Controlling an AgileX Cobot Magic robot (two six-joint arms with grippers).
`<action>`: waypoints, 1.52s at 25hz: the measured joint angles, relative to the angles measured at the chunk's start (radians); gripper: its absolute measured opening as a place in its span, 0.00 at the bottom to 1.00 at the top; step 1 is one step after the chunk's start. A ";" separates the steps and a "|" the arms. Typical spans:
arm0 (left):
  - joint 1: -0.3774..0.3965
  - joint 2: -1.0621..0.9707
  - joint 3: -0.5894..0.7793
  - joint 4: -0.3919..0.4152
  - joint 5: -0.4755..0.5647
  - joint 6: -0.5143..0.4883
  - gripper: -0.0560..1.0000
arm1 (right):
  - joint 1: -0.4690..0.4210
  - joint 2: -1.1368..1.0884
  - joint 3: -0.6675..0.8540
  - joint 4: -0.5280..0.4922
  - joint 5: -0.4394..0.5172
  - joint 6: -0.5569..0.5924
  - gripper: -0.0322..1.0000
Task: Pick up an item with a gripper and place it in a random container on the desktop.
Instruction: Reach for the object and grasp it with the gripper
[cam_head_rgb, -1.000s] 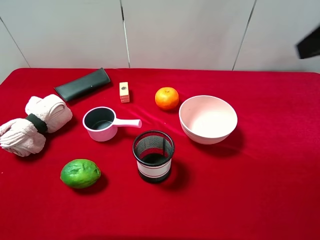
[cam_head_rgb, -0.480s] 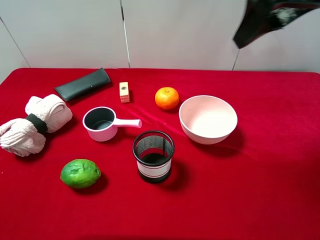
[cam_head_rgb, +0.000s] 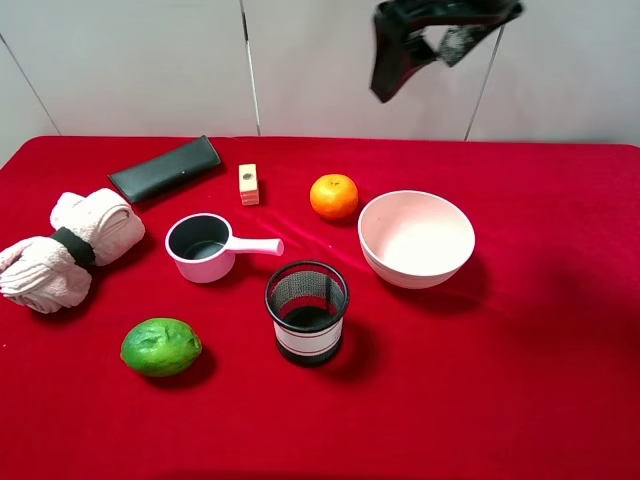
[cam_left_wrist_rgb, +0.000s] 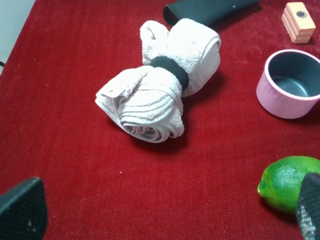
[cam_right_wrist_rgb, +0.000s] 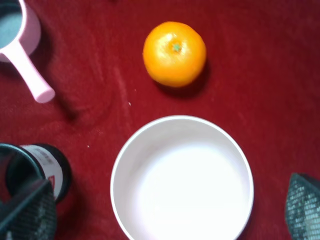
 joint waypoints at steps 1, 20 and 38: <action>0.000 0.000 0.000 0.000 0.000 0.000 0.99 | 0.007 0.024 -0.020 -0.001 0.004 0.000 0.70; 0.000 0.000 0.000 0.000 0.000 0.000 0.99 | 0.010 0.426 -0.291 0.008 -0.006 0.001 0.70; 0.000 0.000 0.000 0.000 0.000 0.000 0.99 | 0.010 0.613 -0.307 0.007 -0.149 -0.027 0.70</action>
